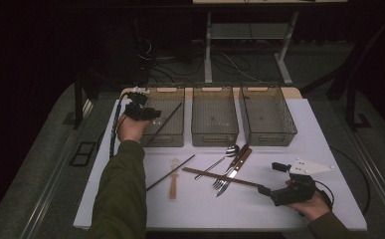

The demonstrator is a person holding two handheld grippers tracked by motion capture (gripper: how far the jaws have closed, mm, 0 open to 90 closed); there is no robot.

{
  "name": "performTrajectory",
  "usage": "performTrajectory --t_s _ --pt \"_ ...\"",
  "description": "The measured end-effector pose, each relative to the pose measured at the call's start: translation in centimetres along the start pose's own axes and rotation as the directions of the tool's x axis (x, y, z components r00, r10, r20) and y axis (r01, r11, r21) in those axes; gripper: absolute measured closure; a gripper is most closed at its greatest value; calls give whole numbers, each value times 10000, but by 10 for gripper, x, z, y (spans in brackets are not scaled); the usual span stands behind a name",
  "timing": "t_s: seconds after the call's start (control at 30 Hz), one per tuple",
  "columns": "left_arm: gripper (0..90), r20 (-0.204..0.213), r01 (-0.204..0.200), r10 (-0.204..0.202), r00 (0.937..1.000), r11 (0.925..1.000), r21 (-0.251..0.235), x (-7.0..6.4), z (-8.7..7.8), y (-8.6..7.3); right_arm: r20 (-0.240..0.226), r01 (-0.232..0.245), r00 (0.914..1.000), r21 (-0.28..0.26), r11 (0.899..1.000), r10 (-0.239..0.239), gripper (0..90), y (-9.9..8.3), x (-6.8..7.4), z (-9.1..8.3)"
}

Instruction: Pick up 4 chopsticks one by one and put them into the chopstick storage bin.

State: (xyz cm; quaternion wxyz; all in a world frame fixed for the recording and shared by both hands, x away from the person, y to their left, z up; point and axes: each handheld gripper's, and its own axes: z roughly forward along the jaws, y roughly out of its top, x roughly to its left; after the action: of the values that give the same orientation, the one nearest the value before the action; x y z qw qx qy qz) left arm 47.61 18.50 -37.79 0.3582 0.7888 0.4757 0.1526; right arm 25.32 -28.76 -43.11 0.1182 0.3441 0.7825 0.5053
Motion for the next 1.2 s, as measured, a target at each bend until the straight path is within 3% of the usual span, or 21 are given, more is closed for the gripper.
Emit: performTrajectory --t_s 0.2,0.53,0.77,1.2 --pt "489 356 -100 115 9993 9991 -424 -3 -12 3 -56 18 10000 12 10000 -18 3 0 1 0" --pt "396 693 -991 1017 9924 9943 -402 -14 -26 4 0 -31 10000 54 10000 31 2 0 0 2" --pt "326 990 -1127 1158 9883 9930 -365 -18 -37 4 47 13 10000 42 10000 -13 2 0 -1 1" --pt "225 1628 -1729 1861 9690 9807 -918 -32 -56 -14 68 -8 10000 10 10000 8 2 0 -1 1"
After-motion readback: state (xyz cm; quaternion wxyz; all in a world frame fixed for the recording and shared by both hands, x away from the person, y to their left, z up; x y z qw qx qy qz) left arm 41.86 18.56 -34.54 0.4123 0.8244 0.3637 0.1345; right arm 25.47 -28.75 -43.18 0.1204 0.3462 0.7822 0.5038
